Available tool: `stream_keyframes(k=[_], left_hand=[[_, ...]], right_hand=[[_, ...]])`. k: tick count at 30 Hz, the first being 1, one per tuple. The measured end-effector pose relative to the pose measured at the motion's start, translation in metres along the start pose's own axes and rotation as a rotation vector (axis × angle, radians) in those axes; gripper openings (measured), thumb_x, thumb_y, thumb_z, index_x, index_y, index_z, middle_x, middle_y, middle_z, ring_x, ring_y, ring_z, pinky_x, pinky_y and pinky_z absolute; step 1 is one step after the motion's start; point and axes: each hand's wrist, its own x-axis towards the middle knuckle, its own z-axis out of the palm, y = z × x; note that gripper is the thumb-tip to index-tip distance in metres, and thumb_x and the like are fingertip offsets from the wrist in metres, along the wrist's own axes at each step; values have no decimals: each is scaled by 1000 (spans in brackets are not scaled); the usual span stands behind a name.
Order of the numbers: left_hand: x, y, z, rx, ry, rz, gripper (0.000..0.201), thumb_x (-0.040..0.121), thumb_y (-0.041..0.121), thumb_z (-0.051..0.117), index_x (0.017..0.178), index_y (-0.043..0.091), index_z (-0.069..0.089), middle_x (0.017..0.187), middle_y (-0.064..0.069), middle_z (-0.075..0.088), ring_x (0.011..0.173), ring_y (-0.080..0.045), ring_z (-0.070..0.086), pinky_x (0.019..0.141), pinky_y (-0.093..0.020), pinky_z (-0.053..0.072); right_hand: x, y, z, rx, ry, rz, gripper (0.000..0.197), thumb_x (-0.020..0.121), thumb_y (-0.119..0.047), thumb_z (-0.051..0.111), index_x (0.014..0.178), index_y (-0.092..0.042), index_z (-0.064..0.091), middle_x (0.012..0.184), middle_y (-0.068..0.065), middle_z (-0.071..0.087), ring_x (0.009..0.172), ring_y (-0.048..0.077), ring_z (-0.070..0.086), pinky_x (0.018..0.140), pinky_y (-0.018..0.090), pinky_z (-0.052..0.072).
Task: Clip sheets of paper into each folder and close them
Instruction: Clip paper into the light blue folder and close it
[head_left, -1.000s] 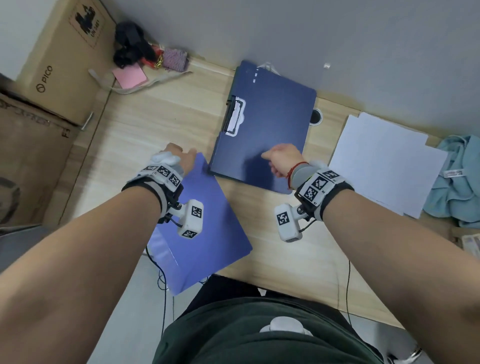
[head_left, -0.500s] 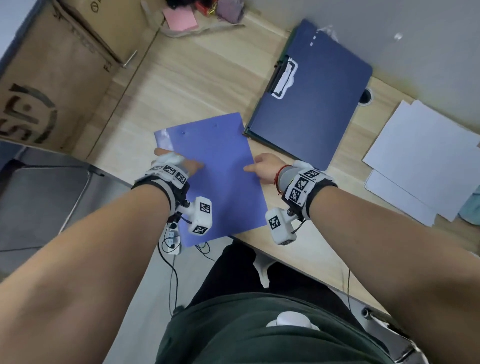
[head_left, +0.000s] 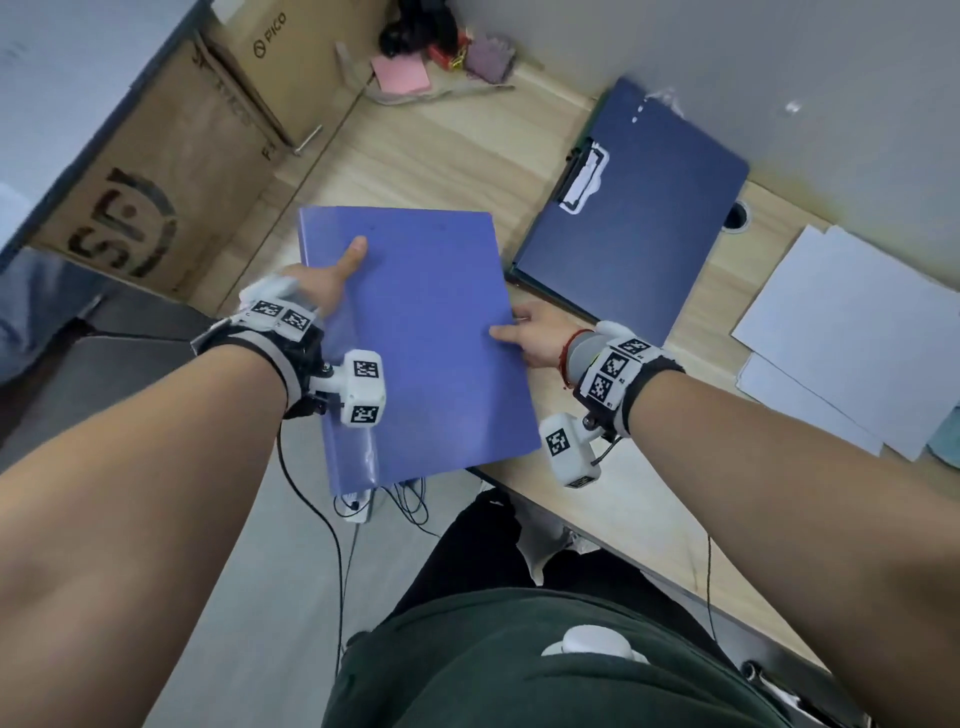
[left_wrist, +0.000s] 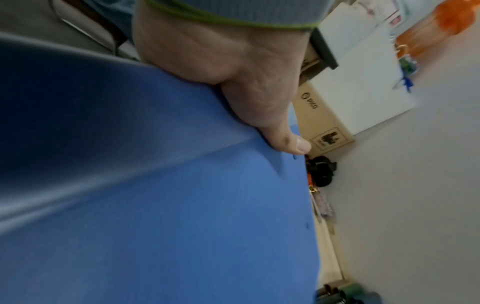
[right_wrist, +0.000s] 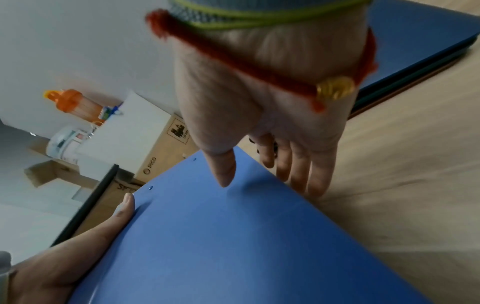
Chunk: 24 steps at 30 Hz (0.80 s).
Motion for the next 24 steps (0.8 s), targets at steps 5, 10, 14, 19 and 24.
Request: stream_keyframes(k=[5,10,14,19,24], left_hand=[[-33,47,-1,-303,-23,233,85,55,93,55,93,17,58,92,-6,68,76,-26,63,75,-37,53],[-85,121,42,-491,-122,533,45,76,57,75,96,19,64,79,9,64,64,-5,59,52,-20,42],[-110,169,105,-415,-250,735,60,75,49,80,117,8,64,103,-1,70,87,-18,67,74,-29,54],[-129,196,174,-182,-312,837,58,73,44,80,116,9,63,106,0,70,91,-20,68,81,-34,55],[-159,206,240,46,-425,883,63,64,48,77,114,13,63,107,0,70,91,-23,68,87,-39,56]], right_hand=[[-35,-24,-44,280,180,-143,51,84,-33,73,126,-9,58,118,4,70,101,22,71,90,44,57],[-80,8,-122,408,450,-169,38,92,-17,66,126,-2,57,119,14,68,96,26,69,80,36,60],[-118,69,-170,401,660,-77,38,90,-24,69,124,-9,59,117,10,69,101,29,68,89,45,56],[-151,140,-192,440,830,50,33,86,-28,71,114,-14,60,114,10,69,100,32,68,91,51,55],[-178,209,-195,494,931,148,33,88,-24,70,116,-12,59,113,8,67,100,28,66,92,44,54]])
